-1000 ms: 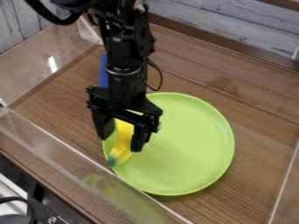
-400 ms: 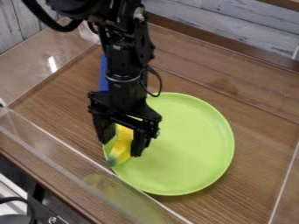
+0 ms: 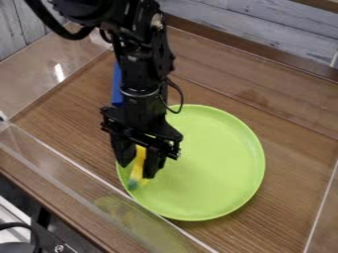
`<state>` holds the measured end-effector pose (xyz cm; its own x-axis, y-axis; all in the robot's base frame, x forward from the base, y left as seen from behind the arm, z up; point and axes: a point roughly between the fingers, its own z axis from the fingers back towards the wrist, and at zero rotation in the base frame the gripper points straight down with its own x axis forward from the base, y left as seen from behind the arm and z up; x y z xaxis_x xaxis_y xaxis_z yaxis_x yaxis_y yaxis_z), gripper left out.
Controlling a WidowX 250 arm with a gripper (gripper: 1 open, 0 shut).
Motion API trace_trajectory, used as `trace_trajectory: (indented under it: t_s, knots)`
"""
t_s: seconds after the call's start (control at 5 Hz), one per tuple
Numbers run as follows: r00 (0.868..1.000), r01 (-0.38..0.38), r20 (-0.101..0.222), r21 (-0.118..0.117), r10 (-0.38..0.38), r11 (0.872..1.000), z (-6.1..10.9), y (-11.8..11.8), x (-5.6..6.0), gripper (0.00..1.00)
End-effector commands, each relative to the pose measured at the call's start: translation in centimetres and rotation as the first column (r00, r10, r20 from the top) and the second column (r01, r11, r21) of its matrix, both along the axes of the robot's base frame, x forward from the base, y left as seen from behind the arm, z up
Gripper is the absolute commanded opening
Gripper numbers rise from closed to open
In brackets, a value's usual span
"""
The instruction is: Put the banana in the green plate
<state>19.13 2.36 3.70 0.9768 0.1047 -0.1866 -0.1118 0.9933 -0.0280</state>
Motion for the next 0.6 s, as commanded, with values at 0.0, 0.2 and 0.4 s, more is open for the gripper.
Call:
trace_trajectory:
  t_s: [0.0, 0.2, 0.4]
  knots:
    - [1.000, 0.001, 0.021, -0.002, -0.001, 1.000, 0.35, 0.15, 0.25, 0.00]
    - [1.000, -0.001, 0.023, -0.002, 0.001, 1.000, 0.53, -0.05, 0.24, 0.00]
    - [1.000, -0.003, 0.025, -0.003, 0.003, 1.000, 0.72, -0.24, 0.24, 0.00]
